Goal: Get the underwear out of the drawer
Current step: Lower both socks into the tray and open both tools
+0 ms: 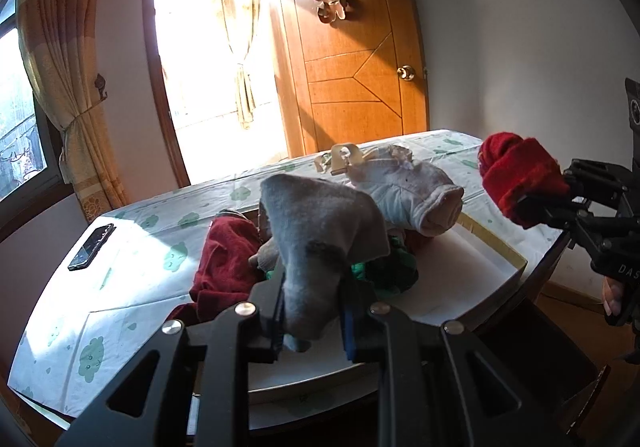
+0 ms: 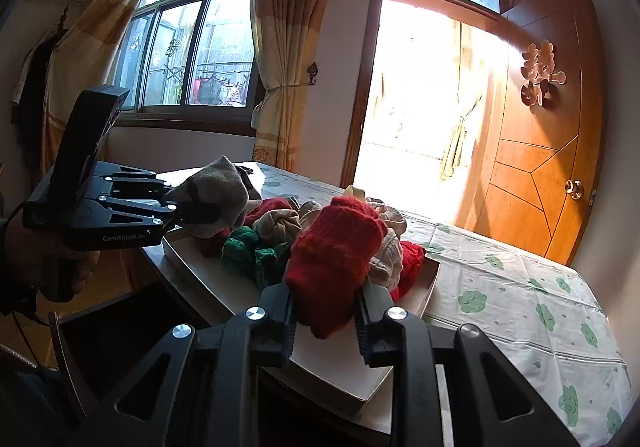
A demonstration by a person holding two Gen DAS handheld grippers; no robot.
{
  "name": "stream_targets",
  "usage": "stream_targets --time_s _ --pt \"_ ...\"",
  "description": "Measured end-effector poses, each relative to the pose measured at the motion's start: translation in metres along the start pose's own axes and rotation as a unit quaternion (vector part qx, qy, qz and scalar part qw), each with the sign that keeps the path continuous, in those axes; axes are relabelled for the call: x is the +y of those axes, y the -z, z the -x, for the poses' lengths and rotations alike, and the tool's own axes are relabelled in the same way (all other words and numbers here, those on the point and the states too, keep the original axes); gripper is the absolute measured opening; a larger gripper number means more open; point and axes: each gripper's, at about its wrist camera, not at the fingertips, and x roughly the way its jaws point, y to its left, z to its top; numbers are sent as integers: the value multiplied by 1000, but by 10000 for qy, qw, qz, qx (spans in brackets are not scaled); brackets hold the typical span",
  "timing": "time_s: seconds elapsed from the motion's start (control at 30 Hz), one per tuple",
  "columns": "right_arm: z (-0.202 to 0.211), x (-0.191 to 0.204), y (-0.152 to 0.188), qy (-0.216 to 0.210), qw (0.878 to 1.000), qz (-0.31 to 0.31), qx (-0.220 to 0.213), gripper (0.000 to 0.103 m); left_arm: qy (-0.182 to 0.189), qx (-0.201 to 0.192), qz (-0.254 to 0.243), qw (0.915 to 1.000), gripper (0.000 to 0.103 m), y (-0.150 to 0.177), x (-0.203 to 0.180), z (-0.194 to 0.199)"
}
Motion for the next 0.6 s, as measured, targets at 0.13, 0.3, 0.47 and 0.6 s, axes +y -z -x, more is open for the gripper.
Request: stream_targets --time_s 0.13,0.3,0.47,0.6 --pt "-11 -4 -1 -7 10000 17 84 26 6 59 -13 10000 20 -4 -2 -11" --pt "-20 -8 -1 -35 9999 -48 129 26 12 162 -14 9999 20 -4 -4 -23" --pt "-28 -7 0 -96 9997 -66 203 26 12 256 -3 9997 20 -3 -5 -31" --pt "-35 -4 2 -144 9994 -4 306 27 23 316 5 9995 20 -3 -7 -36"
